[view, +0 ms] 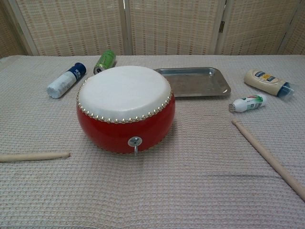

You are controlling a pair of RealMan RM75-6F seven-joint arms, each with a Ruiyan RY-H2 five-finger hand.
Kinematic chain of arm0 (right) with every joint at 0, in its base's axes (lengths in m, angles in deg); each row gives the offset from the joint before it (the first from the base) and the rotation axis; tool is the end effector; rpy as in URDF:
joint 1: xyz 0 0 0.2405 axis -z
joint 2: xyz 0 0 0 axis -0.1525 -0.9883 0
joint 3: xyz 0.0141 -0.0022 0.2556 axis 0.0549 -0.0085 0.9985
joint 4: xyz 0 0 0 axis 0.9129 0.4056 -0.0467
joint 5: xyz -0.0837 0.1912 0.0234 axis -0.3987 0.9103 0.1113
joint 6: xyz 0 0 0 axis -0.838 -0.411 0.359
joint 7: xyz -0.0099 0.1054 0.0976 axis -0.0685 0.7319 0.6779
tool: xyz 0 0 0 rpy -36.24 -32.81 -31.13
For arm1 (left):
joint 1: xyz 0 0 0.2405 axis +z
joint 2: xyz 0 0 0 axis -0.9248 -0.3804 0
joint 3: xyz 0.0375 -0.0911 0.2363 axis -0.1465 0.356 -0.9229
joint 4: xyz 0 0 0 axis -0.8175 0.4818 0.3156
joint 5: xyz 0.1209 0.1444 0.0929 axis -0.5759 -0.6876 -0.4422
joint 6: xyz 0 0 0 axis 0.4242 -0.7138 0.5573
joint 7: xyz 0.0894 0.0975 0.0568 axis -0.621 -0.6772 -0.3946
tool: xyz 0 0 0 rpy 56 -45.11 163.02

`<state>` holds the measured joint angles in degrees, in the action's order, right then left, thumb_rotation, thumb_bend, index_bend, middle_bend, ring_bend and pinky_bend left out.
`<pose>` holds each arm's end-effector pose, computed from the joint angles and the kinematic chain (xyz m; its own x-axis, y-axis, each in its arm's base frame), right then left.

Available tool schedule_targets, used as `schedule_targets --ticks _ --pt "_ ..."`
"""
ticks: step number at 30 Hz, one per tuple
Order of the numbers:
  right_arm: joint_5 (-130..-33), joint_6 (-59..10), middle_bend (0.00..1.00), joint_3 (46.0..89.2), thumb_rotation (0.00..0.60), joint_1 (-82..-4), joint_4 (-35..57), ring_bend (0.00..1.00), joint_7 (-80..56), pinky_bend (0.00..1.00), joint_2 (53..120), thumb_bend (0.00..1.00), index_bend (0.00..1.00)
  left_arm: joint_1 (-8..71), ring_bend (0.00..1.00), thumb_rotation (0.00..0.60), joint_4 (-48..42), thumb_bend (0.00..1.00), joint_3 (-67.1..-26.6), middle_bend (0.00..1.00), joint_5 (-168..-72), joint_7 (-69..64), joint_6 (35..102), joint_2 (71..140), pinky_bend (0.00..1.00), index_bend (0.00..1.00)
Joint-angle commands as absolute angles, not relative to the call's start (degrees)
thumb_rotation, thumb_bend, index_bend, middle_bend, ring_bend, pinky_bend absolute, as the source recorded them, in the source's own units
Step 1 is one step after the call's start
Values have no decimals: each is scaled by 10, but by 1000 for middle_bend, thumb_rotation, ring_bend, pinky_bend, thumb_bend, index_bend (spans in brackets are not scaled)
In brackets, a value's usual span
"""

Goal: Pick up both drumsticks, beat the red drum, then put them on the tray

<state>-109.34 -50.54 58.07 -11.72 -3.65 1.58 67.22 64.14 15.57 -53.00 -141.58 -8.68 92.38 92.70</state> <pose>-0.3144 -0.1631 0.1668 0.2089 0.0243 0.9776 -0.9752 -0.0690 0.2101 -0.3153 0.1698 0.1364 0.4211 -0.0224 0.9068 0.9052 0.0739 -0.4185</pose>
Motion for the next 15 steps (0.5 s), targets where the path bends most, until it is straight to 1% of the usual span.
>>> schedule_targets --ticks 1,7,12,15 --pt "-1096 -509 173 582 543 -116 -39 22 15 153 671 31 75 643 16 600 155 248 -529 92 -1414 -82 923 926 138 68" --pt "-1108 -523 173 581 543 -109 -40 22 20 153 669 31 75 646 31 600 149 249 -529 93 -1422 -69 926 925 140 83" --pt "-1114 -533 174 583 543 -106 -37 22 28 153 667 31 75 640 59 600 147 263 -529 121 -1437 -44 920 925 147 139" --pt "-1115 -531 174 585 543 -109 -35 22 33 153 667 31 75 627 87 600 146 293 -532 154 -1452 -22 900 927 168 182"
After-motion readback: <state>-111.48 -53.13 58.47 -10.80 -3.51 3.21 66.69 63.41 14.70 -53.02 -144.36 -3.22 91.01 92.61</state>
